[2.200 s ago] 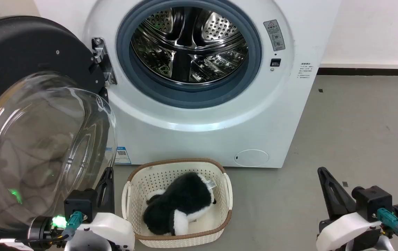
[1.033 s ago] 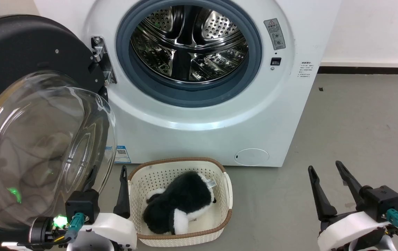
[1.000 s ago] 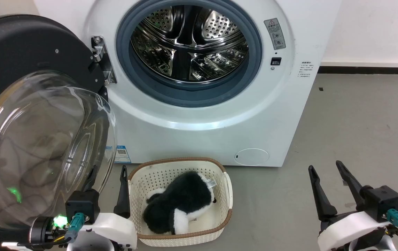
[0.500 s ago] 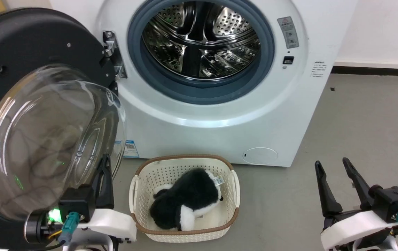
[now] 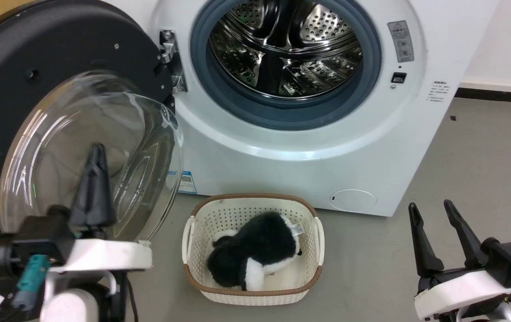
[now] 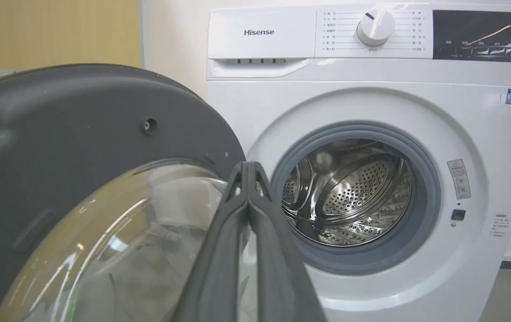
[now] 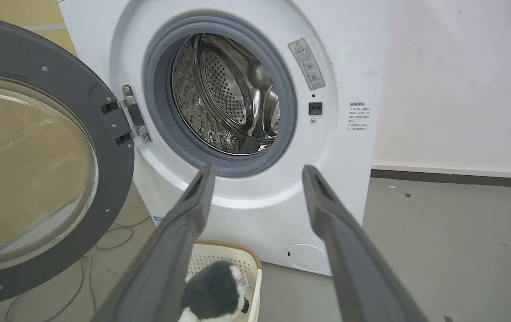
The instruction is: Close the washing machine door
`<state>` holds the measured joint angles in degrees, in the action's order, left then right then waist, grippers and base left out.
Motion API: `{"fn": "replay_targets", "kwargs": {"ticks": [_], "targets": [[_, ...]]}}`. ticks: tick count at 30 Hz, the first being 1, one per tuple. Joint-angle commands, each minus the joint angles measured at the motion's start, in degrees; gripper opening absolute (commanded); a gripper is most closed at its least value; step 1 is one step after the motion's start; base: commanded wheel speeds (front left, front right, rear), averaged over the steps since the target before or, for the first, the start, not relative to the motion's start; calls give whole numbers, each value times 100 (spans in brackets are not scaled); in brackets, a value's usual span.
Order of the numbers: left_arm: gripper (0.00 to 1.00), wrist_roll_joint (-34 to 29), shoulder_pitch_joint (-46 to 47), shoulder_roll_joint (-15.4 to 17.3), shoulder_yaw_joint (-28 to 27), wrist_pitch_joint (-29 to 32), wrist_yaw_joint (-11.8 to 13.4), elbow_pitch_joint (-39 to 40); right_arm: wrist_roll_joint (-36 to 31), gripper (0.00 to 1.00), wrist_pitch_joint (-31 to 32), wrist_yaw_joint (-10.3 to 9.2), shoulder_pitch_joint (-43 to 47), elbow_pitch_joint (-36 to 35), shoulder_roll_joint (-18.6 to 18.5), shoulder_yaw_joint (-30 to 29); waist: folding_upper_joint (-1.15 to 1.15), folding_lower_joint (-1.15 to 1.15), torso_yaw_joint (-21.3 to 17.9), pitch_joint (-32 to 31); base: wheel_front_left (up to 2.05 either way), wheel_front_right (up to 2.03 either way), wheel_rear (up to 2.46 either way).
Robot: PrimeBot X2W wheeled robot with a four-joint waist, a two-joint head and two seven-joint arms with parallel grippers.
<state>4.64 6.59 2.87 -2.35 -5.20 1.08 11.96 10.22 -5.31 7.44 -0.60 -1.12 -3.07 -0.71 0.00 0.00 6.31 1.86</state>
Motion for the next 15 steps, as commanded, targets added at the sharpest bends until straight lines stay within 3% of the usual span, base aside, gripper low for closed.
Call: {"fn": "replay_targets", "kwargs": {"ticks": [1,8,15], "targets": [[0,39,130,12,-52,-59,-32,90,78,100,-49,2,-63,-40,7,-13,0,0,41,13,0,0,0],[0,377,657,6,-525,-143,-254,541,196,100,-132,2,-70,-31,9,-49,0,0,257,49,0,0,0],[0,1098,1127,108,-987,-227,-383,581,320,100,-216,2,-27,21,10,-62,0,0,512,63,0,0,0]]}}
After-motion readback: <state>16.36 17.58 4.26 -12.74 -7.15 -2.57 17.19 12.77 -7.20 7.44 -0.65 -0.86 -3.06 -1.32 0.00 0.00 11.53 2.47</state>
